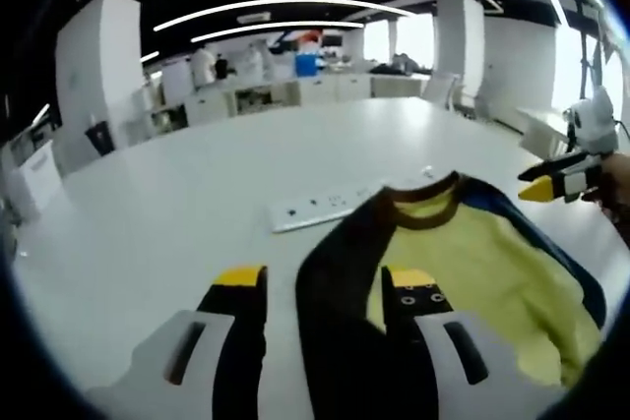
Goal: Fold the garment on the visible template until the final outline fits inside the template.
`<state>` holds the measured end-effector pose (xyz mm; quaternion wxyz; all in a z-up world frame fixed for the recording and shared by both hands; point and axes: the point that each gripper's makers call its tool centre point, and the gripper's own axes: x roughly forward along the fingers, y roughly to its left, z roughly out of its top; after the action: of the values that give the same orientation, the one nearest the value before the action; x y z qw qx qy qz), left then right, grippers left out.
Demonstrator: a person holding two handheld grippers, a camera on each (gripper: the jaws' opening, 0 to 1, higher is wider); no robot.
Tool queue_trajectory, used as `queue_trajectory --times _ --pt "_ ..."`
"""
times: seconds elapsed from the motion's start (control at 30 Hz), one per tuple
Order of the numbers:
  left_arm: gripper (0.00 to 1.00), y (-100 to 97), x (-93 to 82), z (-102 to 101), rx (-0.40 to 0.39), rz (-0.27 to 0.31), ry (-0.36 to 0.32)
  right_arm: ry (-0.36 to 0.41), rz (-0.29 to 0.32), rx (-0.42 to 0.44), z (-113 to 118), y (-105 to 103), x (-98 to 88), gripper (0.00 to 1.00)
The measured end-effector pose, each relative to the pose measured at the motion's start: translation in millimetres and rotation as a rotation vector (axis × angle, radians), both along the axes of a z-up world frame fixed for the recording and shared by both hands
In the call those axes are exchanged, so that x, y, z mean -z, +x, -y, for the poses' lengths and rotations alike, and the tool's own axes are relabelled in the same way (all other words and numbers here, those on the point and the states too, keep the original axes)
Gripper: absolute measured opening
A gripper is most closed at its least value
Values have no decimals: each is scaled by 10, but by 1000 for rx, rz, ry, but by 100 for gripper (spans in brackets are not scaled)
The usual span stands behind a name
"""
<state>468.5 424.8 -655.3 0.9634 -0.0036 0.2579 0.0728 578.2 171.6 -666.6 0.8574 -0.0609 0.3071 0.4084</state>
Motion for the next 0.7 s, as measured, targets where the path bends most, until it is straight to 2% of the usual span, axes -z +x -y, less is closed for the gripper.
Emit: queue_trajectory --times 0.13,0.23,0.4,0.6,0.7 --pt "46 -120 -16 133 25 2 -28 -6 -8 -22 66 -219 -39 54" --pt "46 -248 29 239 56 -29 -19 -2 -10 -35 90 -369 -51 53" --pt "45 -394 38 348 78 -41 -11 -8 -24 -68 120 -660 -11 53" --pt "43 -482 117 451 87 -70 -14 -10 -43 -91 125 -805 45 52" --pt "41 -517 122 476 85 -67 -15 -14 -41 -99 139 -870 58 51"
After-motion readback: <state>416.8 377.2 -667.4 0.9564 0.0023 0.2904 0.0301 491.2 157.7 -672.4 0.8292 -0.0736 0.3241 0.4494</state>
